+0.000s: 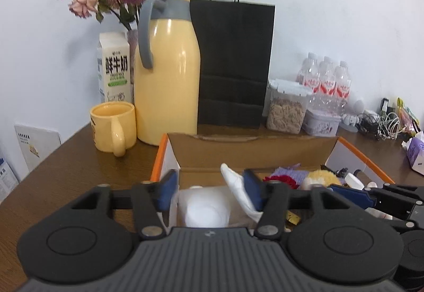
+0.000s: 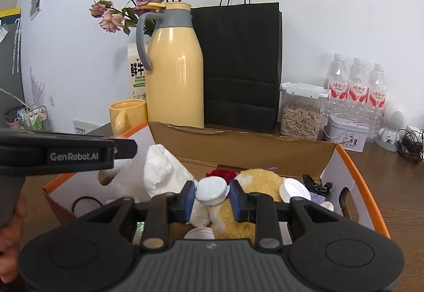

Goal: Organize objects
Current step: 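Carry both white caps into the box and open both tools, then withdraw both tools from the box toward the braided cable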

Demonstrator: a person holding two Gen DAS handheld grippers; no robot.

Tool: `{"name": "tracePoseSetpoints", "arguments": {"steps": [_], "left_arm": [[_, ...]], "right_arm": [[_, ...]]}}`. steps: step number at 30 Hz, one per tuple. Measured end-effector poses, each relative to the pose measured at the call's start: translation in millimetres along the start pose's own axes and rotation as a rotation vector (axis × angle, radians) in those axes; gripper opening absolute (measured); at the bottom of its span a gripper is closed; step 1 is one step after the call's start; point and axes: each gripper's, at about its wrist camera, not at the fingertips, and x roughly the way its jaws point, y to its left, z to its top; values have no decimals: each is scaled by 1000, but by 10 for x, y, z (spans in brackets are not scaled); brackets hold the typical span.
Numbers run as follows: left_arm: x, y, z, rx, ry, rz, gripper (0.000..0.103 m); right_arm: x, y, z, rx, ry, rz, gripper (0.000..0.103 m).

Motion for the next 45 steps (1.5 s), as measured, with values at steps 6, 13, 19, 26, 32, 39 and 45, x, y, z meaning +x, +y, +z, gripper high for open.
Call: {"name": "tracePoseSetpoints", "arguments": {"steps": [6, 13, 19, 26, 32, 39, 45], "left_arm": [[-191, -23, 26, 10, -91, 15, 103], [-207, -37, 14, 4, -91, 23, 103], [-241, -21, 8, -7, -102, 23, 103], [-264, -30, -2, -2, -103, 19, 103], [-347, -15, -8, -8, -119, 10, 103], [-440, -26, -34, -6, -130, 4, 103], [-526, -30, -51, 2, -139, -2, 103]], "right_arm": [[-155, -26, 2, 18, -45, -32, 84], [-273, -58, 24, 34, -82, -46, 103], [-310, -34, 23, 23, -88, -46, 103], [-354, -11, 18, 11, -95, -48, 103], [-438, 28, 13, -9, -110, -41, 103], [-546, 59, -16, -33, -125, -35, 103], [-606, 58, -50, -43, -126, -36, 103]]}}
